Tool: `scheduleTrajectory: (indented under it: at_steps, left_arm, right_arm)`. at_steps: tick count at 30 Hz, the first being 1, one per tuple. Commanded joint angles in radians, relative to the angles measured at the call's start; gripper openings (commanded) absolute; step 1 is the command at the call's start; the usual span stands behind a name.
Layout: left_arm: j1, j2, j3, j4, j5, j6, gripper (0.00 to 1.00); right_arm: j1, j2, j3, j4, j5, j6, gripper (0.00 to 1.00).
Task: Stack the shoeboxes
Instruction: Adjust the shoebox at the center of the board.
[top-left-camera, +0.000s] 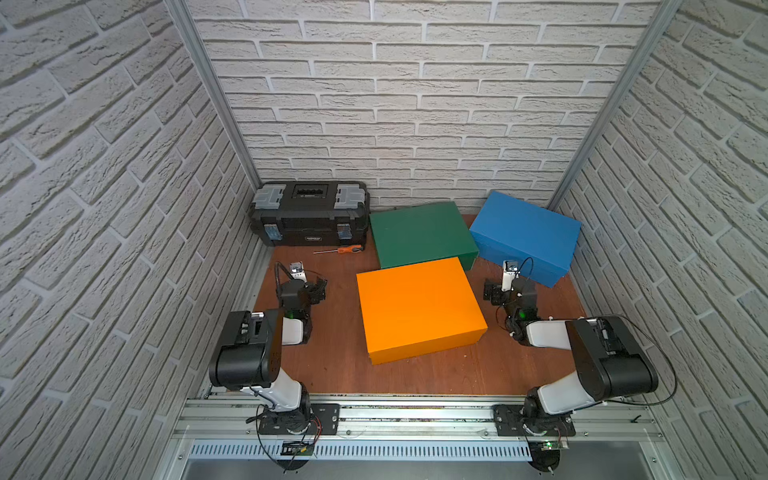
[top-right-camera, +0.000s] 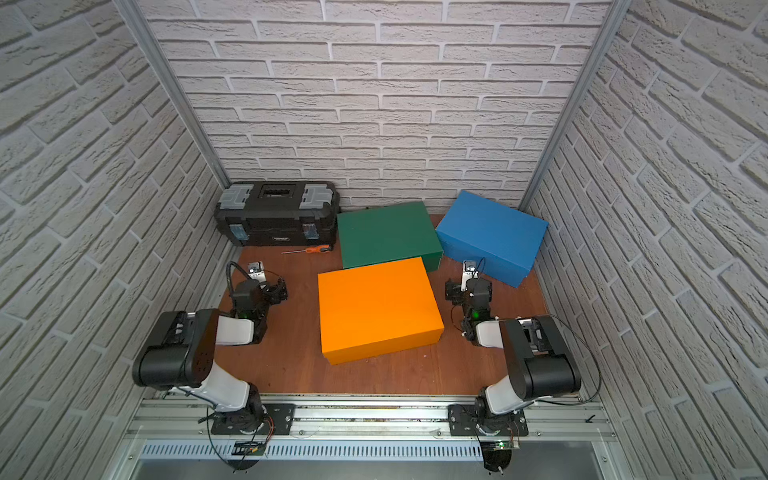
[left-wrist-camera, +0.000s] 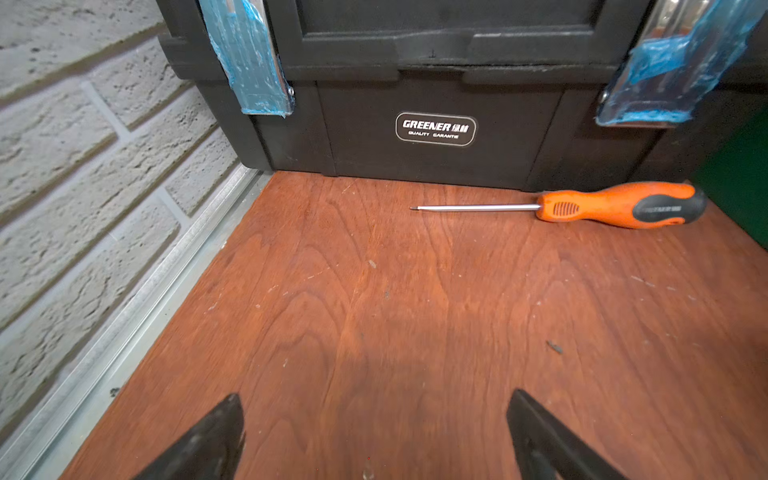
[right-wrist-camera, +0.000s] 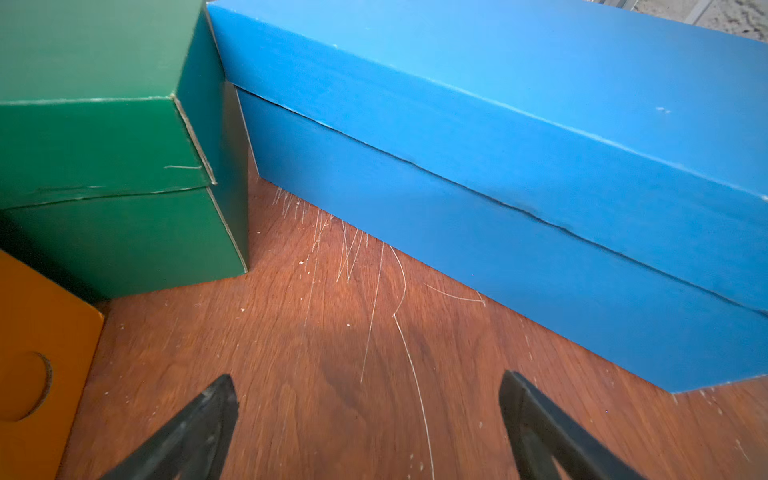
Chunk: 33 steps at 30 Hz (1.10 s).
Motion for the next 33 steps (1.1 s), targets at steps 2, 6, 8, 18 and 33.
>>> scheduleTrajectory:
  at_steps: [2, 6, 8, 18, 33]
  left_arm:
    - [0.004, -0.002, 0.005, 0.063, 0.003, 0.01, 0.98]
    - [0.007, -0.002, 0.007, 0.058, 0.01, 0.008, 0.98]
    - [0.007, -0.001, 0.008, 0.058, 0.01, 0.008, 0.98]
    - [0.013, -0.004, 0.009, 0.053, 0.019, 0.005, 0.98]
    - [0.028, -0.346, 0.304, -0.694, -0.004, -0.117, 0.98]
  right_arm:
    - [-0.003, -0.024, 0.006, 0.042, -0.006, -0.007, 0.99]
    - [-0.002, -0.024, 0.006, 0.042, -0.006, -0.007, 0.99]
    - [-0.002, -0.024, 0.005, 0.042, -0.005, -0.007, 0.99]
    - [-0.002, -0.022, 0.008, 0.041, -0.007, -0.006, 0.99]
    - [-0.001, -0.413, 0.334, -0.828, -0.204, 0.064, 1.0]
